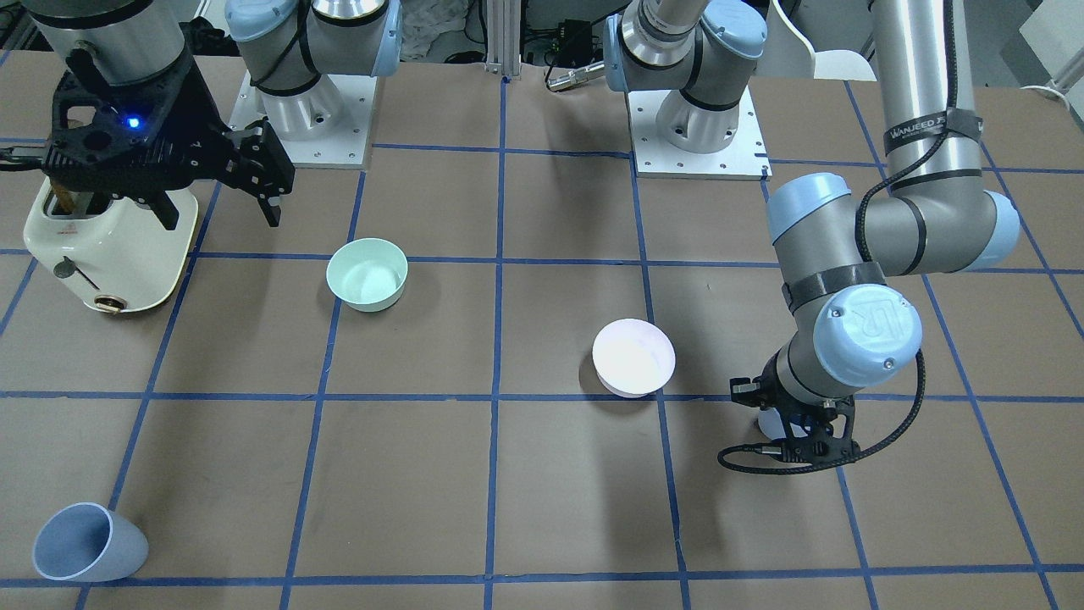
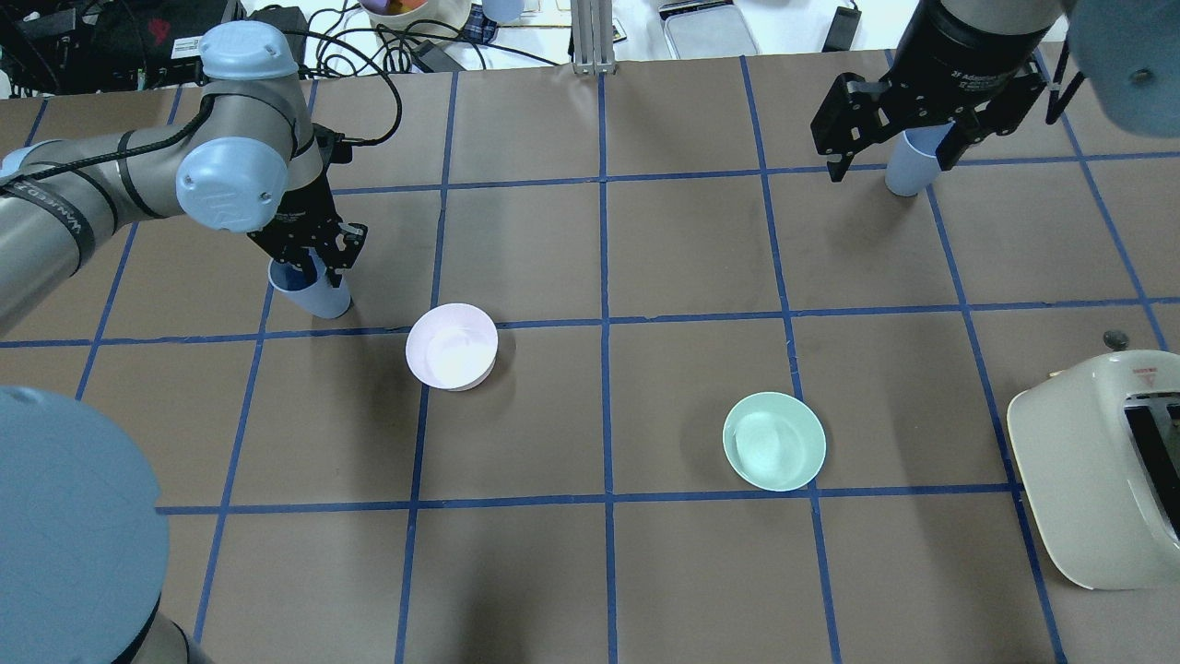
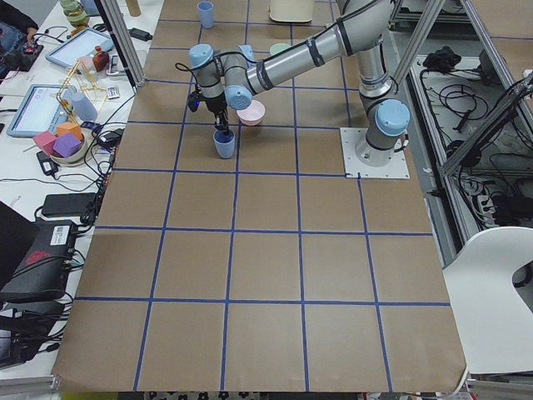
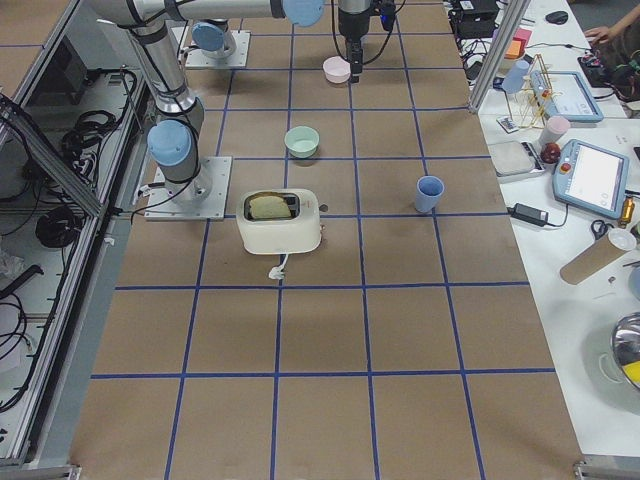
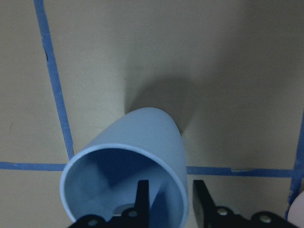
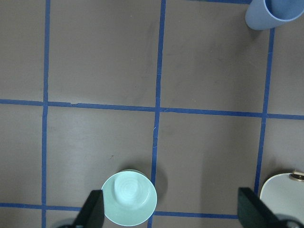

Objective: Stack blue cups with both arms

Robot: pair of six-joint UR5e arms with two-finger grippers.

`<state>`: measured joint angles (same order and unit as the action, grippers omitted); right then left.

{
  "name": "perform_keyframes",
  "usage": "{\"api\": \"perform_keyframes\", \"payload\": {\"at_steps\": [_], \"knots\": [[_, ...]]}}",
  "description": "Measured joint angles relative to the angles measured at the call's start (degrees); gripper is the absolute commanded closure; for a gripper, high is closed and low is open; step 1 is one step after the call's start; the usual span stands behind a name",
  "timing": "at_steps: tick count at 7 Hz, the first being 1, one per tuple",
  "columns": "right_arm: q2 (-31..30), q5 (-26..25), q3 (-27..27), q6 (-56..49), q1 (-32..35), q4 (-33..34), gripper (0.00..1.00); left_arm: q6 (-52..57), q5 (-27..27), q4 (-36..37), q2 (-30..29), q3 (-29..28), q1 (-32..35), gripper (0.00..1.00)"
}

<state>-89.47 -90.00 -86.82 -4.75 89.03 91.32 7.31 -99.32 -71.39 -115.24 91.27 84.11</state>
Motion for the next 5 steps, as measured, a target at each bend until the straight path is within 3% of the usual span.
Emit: {"api": "perform_keyframes", "payload": {"at_steps": [2,5], "knots": [[0.05,0.00,0.00,-0.04,-0.07,0.05,0.00,-2.93,4.79,-2.79,1.08,-5.35,3.66,1.00],[1.92,0.17,0.51,-0.73,-3.55,0.93,0.00,-25.18,9.63,-4.70,0.67,-9.94,17.76,1.00]]}}
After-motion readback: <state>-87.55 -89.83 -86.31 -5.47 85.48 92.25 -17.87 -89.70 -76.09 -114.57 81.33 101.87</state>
